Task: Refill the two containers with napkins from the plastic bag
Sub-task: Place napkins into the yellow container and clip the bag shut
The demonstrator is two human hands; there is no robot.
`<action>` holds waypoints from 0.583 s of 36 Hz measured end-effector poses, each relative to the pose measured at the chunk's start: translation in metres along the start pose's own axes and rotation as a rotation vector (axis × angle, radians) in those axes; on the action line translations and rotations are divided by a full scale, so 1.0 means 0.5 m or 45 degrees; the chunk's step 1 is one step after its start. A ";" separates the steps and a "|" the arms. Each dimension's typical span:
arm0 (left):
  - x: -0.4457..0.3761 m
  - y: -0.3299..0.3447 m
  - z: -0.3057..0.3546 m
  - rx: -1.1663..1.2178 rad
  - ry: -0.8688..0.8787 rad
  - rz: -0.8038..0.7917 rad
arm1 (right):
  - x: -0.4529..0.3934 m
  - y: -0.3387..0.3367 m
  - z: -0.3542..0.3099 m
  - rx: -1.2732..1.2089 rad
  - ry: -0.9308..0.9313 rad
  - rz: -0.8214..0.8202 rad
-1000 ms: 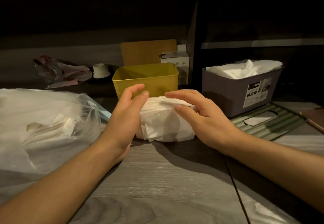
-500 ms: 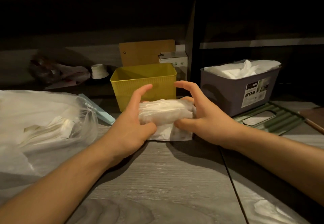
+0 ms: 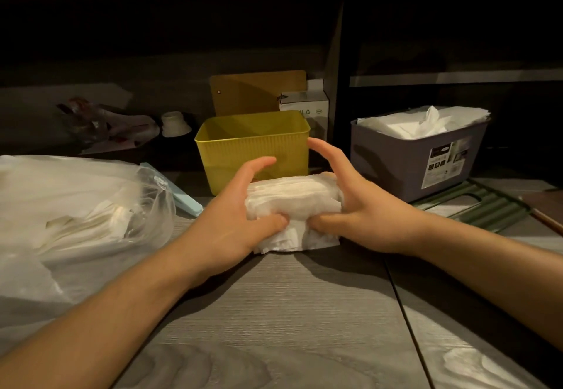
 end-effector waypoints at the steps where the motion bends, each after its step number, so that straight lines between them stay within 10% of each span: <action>1: 0.000 -0.005 0.000 -0.004 0.004 0.020 | 0.000 -0.010 0.006 -0.067 0.005 0.055; 8: -0.003 0.001 -0.001 0.068 -0.105 -0.071 | -0.014 -0.028 0.029 -0.734 0.071 0.301; 21: -0.001 0.015 -0.014 0.743 -0.210 0.068 | -0.014 0.007 0.022 -1.037 0.177 0.260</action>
Point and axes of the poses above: each hand's wrist, its own x-axis away from the middle knuckle, its own y-axis out of the palm, z = x × y, the point moved 9 cm from there along -x, towards the middle knuckle, and after that the axes turned 5 degrees about -z, right-handed, at the moved point
